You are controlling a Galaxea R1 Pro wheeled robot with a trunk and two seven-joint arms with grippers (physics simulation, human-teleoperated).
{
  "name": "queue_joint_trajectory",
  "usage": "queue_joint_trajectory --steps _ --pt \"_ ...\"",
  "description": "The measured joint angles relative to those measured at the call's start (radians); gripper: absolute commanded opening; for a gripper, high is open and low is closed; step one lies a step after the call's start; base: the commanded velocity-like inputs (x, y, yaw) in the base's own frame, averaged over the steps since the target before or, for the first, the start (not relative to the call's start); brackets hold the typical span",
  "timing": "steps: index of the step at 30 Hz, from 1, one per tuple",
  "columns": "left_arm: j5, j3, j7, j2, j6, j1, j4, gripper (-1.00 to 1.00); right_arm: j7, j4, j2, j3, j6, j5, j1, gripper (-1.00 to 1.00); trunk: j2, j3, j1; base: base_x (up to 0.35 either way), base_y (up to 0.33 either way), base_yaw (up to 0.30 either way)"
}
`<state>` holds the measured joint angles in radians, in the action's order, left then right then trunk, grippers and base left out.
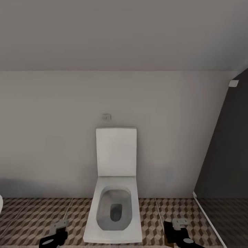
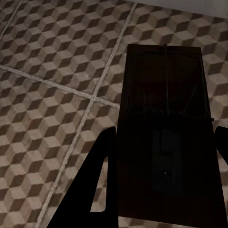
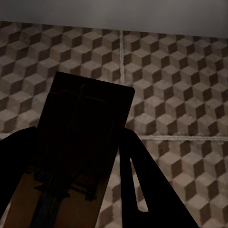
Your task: Take the four mousetraps from the cabinet in the bathroom and place them on the bathroom floor. Make sure all four end up on the same floor surface, and ensure that at least two of them are either under or directly next to the same bathroom sink.
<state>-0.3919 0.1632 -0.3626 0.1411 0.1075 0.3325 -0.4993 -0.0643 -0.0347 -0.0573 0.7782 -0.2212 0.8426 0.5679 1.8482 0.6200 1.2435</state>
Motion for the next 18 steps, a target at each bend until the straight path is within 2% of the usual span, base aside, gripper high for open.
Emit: queue_joint_trajectory --steps 3,10,18 --pt "0.000 0.000 0.000 0.001 0.001 0.000 0.000 -1.00 0.000 0.000 0.000 0.000 0.000 0.000 0.000 -1.00 0.021 0.009 0.012 0.024 0.003 0.000" --pt "0.000 0.000 -0.002 -0.005 0.002 0.000 0.000 -1.00 0.000 0.000 0.000 0.000 0.000 0.000 0.000 -1.00 0.070 0.031 0.038 0.173 0.057 0.000" --pt "0.000 0.000 -0.002 -0.005 0.000 0.000 0.000 -1.00 0.000 0.000 0.000 0.000 0.000 0.000 0.000 -1.00 0.126 0.056 0.069 0.022 0.007 0.000"
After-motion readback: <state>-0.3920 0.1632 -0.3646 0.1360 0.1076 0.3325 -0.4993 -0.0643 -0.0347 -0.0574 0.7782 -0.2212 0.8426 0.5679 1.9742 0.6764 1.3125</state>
